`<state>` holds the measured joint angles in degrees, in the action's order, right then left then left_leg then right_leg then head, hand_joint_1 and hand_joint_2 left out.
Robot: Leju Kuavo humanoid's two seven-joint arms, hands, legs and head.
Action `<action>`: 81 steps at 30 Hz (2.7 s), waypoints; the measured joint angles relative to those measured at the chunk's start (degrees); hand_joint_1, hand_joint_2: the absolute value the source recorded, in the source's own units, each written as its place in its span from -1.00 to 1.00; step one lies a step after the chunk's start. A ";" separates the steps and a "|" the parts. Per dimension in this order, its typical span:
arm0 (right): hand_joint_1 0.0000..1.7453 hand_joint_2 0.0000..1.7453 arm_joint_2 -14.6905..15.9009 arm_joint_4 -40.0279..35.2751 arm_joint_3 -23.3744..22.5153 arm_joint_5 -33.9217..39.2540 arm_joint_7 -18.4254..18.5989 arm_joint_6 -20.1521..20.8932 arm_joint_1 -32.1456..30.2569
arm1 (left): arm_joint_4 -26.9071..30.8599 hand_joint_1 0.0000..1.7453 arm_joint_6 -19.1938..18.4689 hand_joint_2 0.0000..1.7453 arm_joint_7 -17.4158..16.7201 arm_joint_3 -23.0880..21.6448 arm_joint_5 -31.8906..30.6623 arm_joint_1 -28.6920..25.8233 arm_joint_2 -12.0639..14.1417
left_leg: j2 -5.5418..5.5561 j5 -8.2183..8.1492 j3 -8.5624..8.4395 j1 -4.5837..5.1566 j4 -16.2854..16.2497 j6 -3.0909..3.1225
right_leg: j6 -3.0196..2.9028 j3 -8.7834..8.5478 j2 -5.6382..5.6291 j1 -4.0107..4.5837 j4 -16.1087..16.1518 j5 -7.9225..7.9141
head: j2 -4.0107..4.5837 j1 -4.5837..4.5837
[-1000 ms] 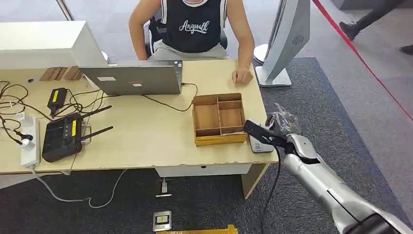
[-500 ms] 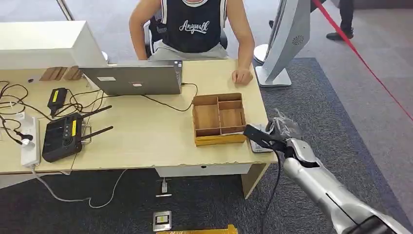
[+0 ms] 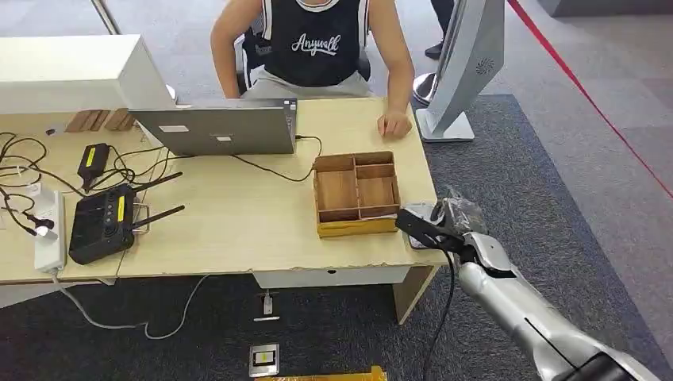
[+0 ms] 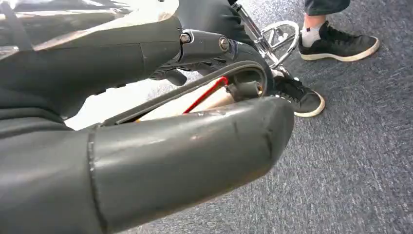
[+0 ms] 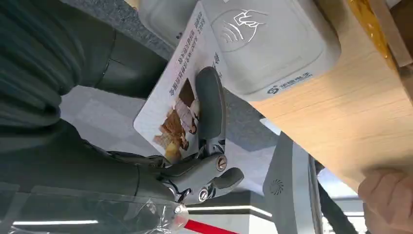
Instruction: Pass the card to the sensor for recognition and then transmit it.
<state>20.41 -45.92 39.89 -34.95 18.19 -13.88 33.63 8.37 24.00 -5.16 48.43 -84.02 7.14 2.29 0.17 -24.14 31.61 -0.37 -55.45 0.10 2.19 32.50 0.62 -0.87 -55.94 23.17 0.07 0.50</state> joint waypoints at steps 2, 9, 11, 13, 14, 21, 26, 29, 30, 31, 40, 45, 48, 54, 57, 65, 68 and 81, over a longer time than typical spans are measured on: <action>1.00 1.00 -0.15 0.20 0.00 0.02 0.00 0.00 0.00 | 0.00 -1.00 0.00 -1.00 0.00 0.00 0.00 0.00 0.00 | 0.00 0.00 -0.01 0.00 0.00 0.00 | 0.00 -0.01 0.00 0.00 0.00 0.00 | 0.00 0.00; 1.00 1.00 -0.46 0.87 0.00 0.02 0.00 0.00 0.01 | 0.00 -1.00 0.00 -1.00 0.00 0.00 0.00 -0.01 -0.02 | 0.00 0.01 -0.04 0.00 0.00 0.00 | 0.00 -0.03 0.00 0.00 0.00 -0.01 | 0.00 0.00; 1.00 1.00 -0.61 1.33 0.04 0.02 -0.02 0.00 0.04 | 0.00 -1.00 0.00 -1.00 0.00 0.02 0.00 -0.01 0.00 | 0.00 0.01 -0.05 0.00 0.00 0.00 | 0.00 -0.05 0.00 0.00 0.00 -0.01 | 0.00 0.00; 1.00 1.00 -0.72 1.55 0.09 0.02 0.00 0.00 0.03 | 0.00 -1.00 0.00 -1.00 0.00 0.02 0.00 -0.01 0.00 | 0.00 0.01 -0.06 0.00 0.00 0.00 | 0.00 -0.06 0.00 0.00 0.00 -0.01 | 0.00 0.00; 1.00 1.00 -0.74 1.60 0.09 0.02 -0.02 0.00 0.03 | 0.00 -1.00 0.00 -1.00 0.00 0.02 0.00 -0.01 0.00 | 0.00 0.01 -0.06 0.00 0.00 0.00 | 0.00 -0.05 0.00 0.00 0.00 0.00 | 0.00 0.00; 1.00 1.00 -0.92 2.14 0.11 0.33 -0.02 -0.26 0.00 | 0.00 -1.00 0.00 -1.00 0.24 0.02 -0.17 -0.01 0.00 | -0.01 0.00 -0.06 0.00 0.00 0.00 | 0.00 -0.05 0.00 0.00 0.00 0.00 | 0.00 0.00; 1.00 1.00 -1.14 2.38 0.11 0.31 -0.18 -1.60 -0.02 | 0.00 -1.00 -0.20 -1.00 0.42 0.02 -0.28 -0.01 0.00 | -0.01 0.01 -0.07 0.00 0.00 0.00 | 0.00 -0.07 0.00 0.00 0.00 -0.01 | 0.00 0.00; 1.00 1.00 -0.98 2.19 -0.13 -0.24 -1.49 -8.15 0.17 | 0.00 -1.00 -0.13 -1.00 1.09 0.00 -0.59 -0.01 0.00 | 0.00 0.07 0.01 0.01 0.00 -0.03 | 0.00 -0.04 0.00 -0.03 -0.01 -0.03 | 0.00 -0.02; 1.00 1.00 -0.81 1.79 -0.28 -0.17 -1.34 -8.09 0.71 | 0.00 -1.00 -0.13 -1.00 1.09 0.00 -0.74 -0.01 0.00 | 0.00 0.07 0.01 0.03 0.00 -0.03 | -0.01 -0.03 0.00 -0.04 -0.02 -0.06 | 0.00 -0.02; 1.00 1.00 -0.33 1.01 -0.37 -0.13 -0.31 -6.74 1.76 | 0.00 -1.00 -0.15 -1.00 1.09 0.00 -0.98 0.01 0.00 | 0.00 0.07 0.02 0.05 0.00 -0.02 | -0.03 0.01 0.00 -0.04 -0.02 -0.13 | 0.00 -0.02; 1.00 1.00 2.67 -9.60 -1.70 -3.41 4.37 -0.11 14.42 | 0.00 -1.00 -0.17 -1.00 1.88 -0.09 -2.43 1.03 -0.02 | -0.02 0.15 0.09 0.05 -0.01 -0.01 | -0.05 0.11 -0.02 -0.05 -0.04 -0.16 | 0.00 -0.04; 1.00 1.00 2.34 -12.11 -1.47 -5.05 4.44 2.01 19.73 | 0.00 -1.00 -0.50 -1.00 2.25 -0.17 -3.23 1.50 -0.09 | -0.02 0.15 0.14 0.04 0.00 -0.01 | -0.05 0.12 -0.02 -0.04 -0.05 -0.16 | 0.00 -0.02; 1.00 1.00 0.64 -12.02 -0.79 -5.94 3.93 2.93 23.11 | 0.02 -1.00 0.87 -1.00 1.19 -0.48 -3.67 2.13 -1.64 | -0.03 0.15 0.17 0.07 -0.01 -0.01 | -0.05 0.17 -0.02 -0.06 -0.05 -0.16 | 0.00 -0.07; 1.00 1.00 -5.69 -7.41 1.75 -7.87 2.36 2.60 28.31 | -0.09 -1.00 4.17 -1.00 -5.20 -3.00 -6.08 5.32 -9.82 | 0.01 0.24 0.33 0.03 -0.05 0.08 | 0.08 0.20 -0.01 -0.04 -0.02 -0.26 | 0.00 0.02; 1.00 1.00 -8.29 -4.15 3.00 -8.35 1.97 3.02 29.62 | -0.07 -1.00 3.50 -1.00 -5.07 -3.96 -6.01 5.95 -10.78 | 0.00 0.24 0.31 0.06 -0.05 0.08 | 0.08 0.22 -0.01 -0.06 -0.03 -0.27 | 0.00 0.11; 1.00 1.00 -14.34 4.37 5.51 -9.14 1.44 3.74 31.47 | 0.02 -1.00 3.37 -1.00 -4.94 -6.45 -6.03 6.14 -12.11 | -0.01 0.24 0.35 0.03 -0.04 0.06 | 0.06 0.32 -0.02 -0.03 -0.05 -0.26 | 0.00 0.04; 1.00 1.00 -16.32 7.40 6.08 -8.92 1.44 3.47 31.85 | 0.04 -1.00 3.37 -1.00 -5.14 -7.39 -6.01 6.26 -12.31 | 0.00 0.24 0.35 0.03 -0.05 0.06 | 0.06 0.32 -0.02 -0.04 -0.05 -0.26 | 0.00 0.04; 1.00 1.00 -19.83 17.00 7.06 -7.82 1.95 3.45 32.73 | 0.04 -1.00 2.40 -1.00 -5.77 -9.27 -5.90 6.27 -12.52 | 0.00 0.25 0.35 0.04 -0.06 0.06 | 0.07 0.32 -0.02 -0.05 -0.04 -0.26 | 0.00 0.02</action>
<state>0.59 -28.92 46.95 -42.77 20.13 -10.43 66.37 8.41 26.40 -10.93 39.17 -89.92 13.41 -10.23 0.17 -23.89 31.96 -0.33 -55.51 0.16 2.26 32.82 0.60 -0.92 -55.97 22.91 0.07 0.52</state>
